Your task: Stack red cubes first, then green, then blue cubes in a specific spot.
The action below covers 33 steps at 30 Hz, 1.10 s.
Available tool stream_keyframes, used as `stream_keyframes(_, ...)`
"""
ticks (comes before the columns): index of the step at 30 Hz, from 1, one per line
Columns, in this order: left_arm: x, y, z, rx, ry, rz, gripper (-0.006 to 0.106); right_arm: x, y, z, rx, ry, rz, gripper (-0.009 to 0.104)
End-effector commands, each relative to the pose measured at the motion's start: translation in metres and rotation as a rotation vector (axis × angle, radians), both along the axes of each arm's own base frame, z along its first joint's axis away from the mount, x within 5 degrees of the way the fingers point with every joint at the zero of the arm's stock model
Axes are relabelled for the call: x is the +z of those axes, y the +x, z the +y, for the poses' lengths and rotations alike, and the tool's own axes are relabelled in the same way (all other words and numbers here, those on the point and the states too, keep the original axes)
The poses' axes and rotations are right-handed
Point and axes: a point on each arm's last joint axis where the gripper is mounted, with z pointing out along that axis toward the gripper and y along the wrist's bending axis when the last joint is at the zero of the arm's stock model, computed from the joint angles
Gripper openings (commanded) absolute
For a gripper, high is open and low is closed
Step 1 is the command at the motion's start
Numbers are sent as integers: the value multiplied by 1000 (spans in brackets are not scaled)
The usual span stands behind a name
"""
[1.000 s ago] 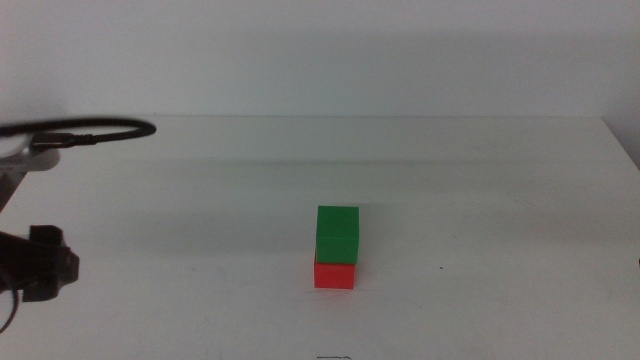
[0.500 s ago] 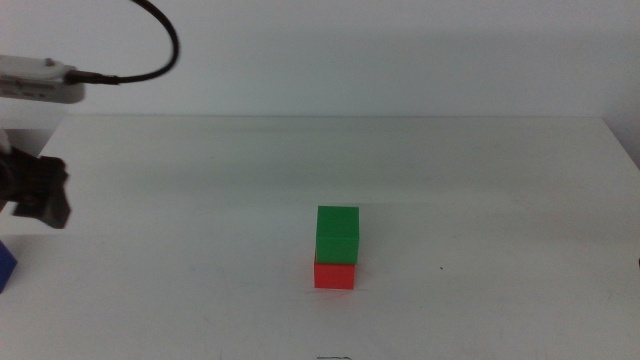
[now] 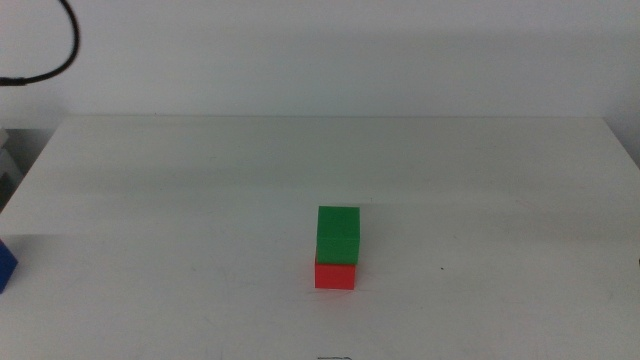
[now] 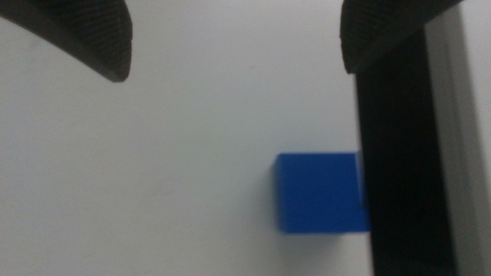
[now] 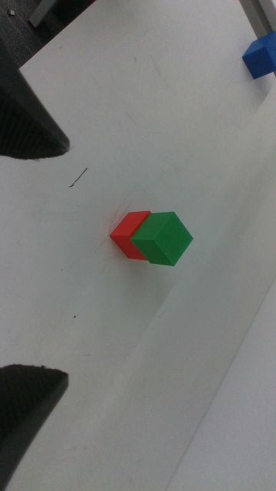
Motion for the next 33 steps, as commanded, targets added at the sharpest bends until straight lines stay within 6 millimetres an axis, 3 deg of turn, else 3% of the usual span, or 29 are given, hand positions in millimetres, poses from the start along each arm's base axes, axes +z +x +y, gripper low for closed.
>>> stream_keyframes(1,19,-13,5,23,-1,6,92,13,2,0,-3,42,-86,82)
stream_keyframes(12,15,-18,24,15,40,28,92,13,2,0,-3,42,-86,82)
stream_keyframes(18,13,-10,30,25,85,-27,92,13,2,0,-3,42,-86,82)
stream_keyframes(33,-36,24,44,31,6,46,92,13,2,0,-3,42,-86,82)
